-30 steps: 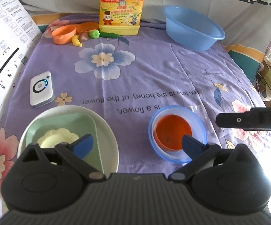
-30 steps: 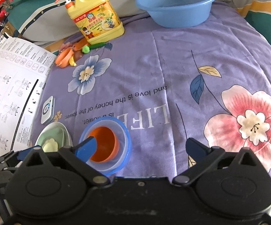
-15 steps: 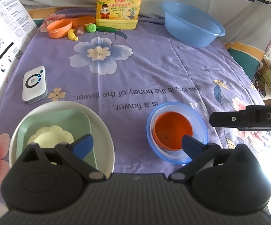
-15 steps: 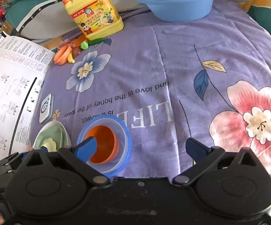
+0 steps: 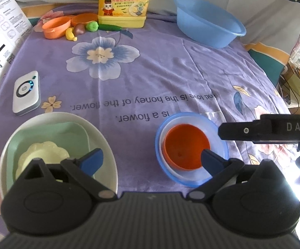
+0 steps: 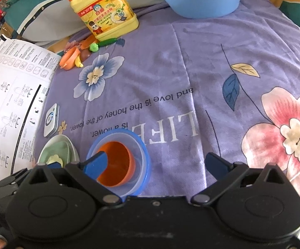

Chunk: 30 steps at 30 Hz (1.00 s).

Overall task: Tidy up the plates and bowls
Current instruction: 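Move the open right gripper to the rim of the nested blue bowl, then close the right gripper on the blue bowl rim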

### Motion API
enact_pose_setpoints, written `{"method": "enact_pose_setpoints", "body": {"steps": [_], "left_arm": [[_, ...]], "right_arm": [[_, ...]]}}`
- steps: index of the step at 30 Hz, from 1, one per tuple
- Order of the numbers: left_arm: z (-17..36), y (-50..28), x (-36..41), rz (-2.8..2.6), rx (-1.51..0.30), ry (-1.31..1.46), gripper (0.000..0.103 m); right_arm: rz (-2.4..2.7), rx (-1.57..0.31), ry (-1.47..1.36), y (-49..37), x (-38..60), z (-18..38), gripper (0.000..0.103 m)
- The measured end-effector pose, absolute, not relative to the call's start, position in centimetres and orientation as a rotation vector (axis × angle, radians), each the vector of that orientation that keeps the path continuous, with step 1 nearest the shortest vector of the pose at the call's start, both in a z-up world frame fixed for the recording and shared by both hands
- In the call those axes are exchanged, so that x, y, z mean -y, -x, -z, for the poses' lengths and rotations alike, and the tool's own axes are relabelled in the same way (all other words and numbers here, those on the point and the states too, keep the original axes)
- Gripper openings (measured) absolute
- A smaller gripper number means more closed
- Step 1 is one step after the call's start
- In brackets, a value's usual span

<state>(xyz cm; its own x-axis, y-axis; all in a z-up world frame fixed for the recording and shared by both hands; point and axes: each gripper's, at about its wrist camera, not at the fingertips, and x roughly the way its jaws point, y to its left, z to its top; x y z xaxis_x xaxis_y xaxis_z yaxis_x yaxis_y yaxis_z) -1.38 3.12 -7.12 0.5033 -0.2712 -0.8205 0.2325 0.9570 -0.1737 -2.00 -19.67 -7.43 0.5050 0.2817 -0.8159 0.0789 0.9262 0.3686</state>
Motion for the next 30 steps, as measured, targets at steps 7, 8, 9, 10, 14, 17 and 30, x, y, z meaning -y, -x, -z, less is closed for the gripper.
{"method": "enact_pose_setpoints", "body": {"steps": [7,8,9,10,14,17,30], "left_arm": [[7.7,0.9,-2.8,0.322,-1.015,0.066,0.097],[7.8,0.8,-2.8,0.324,-1.018,0.07,0.097],[7.9,0.7,-2.7,0.325,-1.022,0.075,0.096],[8.0,0.7,-2.7,0.327,-1.024,0.08,0.095],[8.1,0.6,-2.5,0.347,-1.024,0.09,0.091],[8.2,0.6,-2.4,0.363,-1.03,0.1,0.088],[8.7,0.4,-2.4,0.4,-1.051,0.159,0.063]], "right_arm": [[-0.138,-1.049,-0.388,1.4,19.4,7.8,0.095],[-0.14,-1.051,-0.389,1.3,19.3,7.9,0.094],[-0.14,-1.051,-0.39,1.3,19.4,7.9,0.093],[-0.14,-1.051,-0.39,1.3,19.4,7.9,0.093],[-0.147,-1.047,-0.391,1.3,19.4,7.8,0.088],[-0.157,-1.04,-0.385,1.4,19.2,7.6,0.083],[-0.19,-1.05,-0.366,1.4,18.6,8.1,0.065]]}}
